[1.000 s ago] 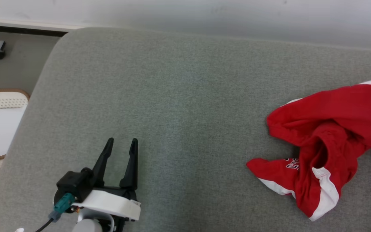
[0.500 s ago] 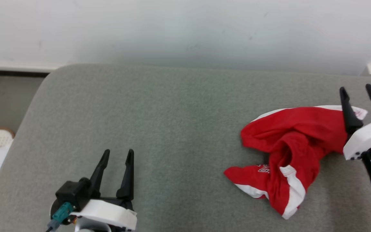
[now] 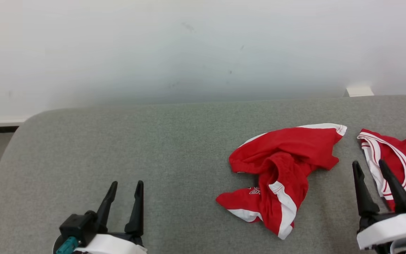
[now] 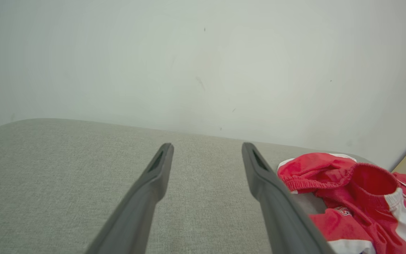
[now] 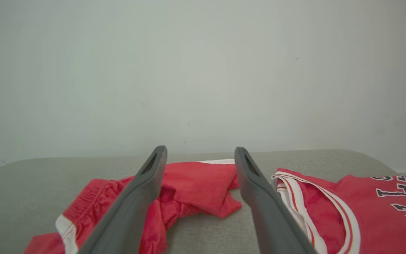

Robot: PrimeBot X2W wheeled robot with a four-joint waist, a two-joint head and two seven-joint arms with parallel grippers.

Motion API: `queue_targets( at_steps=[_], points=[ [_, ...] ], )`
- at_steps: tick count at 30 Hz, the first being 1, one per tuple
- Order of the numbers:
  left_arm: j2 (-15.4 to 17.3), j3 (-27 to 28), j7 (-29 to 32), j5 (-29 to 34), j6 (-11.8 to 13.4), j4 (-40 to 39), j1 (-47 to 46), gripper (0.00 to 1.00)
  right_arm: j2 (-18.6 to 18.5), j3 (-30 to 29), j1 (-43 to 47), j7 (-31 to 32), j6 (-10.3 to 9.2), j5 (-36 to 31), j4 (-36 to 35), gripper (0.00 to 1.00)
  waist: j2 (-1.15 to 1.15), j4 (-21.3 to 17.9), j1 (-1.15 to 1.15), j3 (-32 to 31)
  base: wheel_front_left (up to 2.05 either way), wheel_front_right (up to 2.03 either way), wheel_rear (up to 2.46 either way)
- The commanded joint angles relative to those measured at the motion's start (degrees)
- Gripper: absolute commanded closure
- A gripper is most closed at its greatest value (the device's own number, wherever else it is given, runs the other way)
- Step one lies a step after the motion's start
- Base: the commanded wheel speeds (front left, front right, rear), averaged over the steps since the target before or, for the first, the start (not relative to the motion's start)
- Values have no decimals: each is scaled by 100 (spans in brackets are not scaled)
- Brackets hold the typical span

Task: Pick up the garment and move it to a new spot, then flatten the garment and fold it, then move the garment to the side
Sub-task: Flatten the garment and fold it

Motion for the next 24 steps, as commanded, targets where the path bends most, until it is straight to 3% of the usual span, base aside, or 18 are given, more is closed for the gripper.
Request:
queue_targets(
  at_steps=[1,12,17,24],
  points=[
    [21,-2,-1,-28,23,-5,92,0,42,-68,181,32,-14,-32,-138,0,0,-49,0,-48,0,0,0],
    [21,-112,0,-88,7,31,-7,0,187,416,268,721,-14,-281,-584,0,0,189,0,-39,0,0,0],
    [21,-168,0,-185,29,53,-51,0,125,961,105,1270,-14,-430,-431,0,0,486,0,17,0,0,0],
    [21,-276,0,-279,78,50,-82,0,278,959,8,2072,-14,-857,31,0,0,938,0,85,0,0,0]
  ],
)
